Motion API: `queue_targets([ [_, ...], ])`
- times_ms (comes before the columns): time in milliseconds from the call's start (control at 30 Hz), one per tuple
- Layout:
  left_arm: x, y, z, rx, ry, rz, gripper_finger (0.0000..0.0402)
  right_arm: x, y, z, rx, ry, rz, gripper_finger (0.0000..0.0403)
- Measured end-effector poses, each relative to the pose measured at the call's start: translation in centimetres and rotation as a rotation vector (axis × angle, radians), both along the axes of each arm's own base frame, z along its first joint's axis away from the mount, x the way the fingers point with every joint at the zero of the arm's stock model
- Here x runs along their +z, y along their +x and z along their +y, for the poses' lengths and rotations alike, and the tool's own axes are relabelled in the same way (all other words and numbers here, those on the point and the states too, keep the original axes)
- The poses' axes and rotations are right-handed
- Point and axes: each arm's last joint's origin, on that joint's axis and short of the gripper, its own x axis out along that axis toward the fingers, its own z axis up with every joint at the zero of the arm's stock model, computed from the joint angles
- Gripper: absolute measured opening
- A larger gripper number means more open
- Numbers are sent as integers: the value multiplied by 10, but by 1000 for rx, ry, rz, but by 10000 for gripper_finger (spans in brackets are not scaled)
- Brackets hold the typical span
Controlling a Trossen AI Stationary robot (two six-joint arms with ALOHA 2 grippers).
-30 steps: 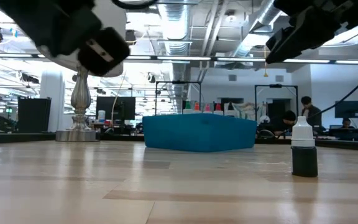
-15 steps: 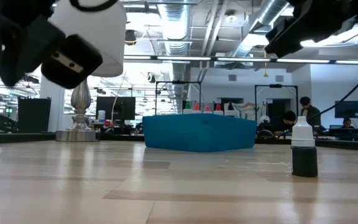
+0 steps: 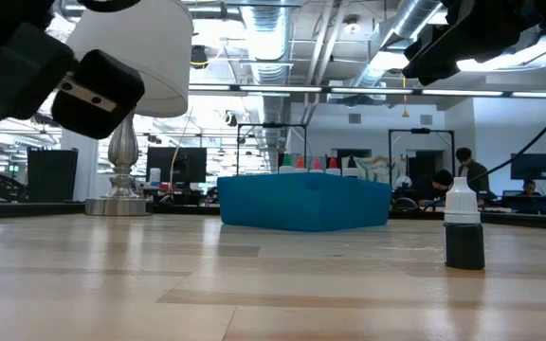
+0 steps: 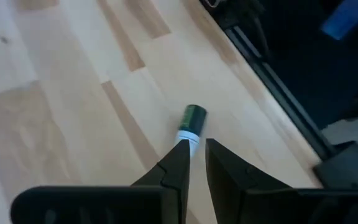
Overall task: Pick & Place food coloring
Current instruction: Put the small green food coloring bottle into the blue container
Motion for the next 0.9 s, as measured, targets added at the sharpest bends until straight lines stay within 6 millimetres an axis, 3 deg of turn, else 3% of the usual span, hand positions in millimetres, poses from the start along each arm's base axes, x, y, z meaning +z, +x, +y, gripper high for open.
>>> queue_targets([
  [267, -2, 4, 10, 107, 7, 42, 50, -1, 0, -1, -7, -1, 8, 120],
  [600, -2, -4, -5, 66, 120, -62, 131, -1, -1, -2, -6, -4, 19, 120],
  [900, -37, 7, -19, -13, 54, -21, 146, -2, -1, -2, -13, 7, 28, 120],
])
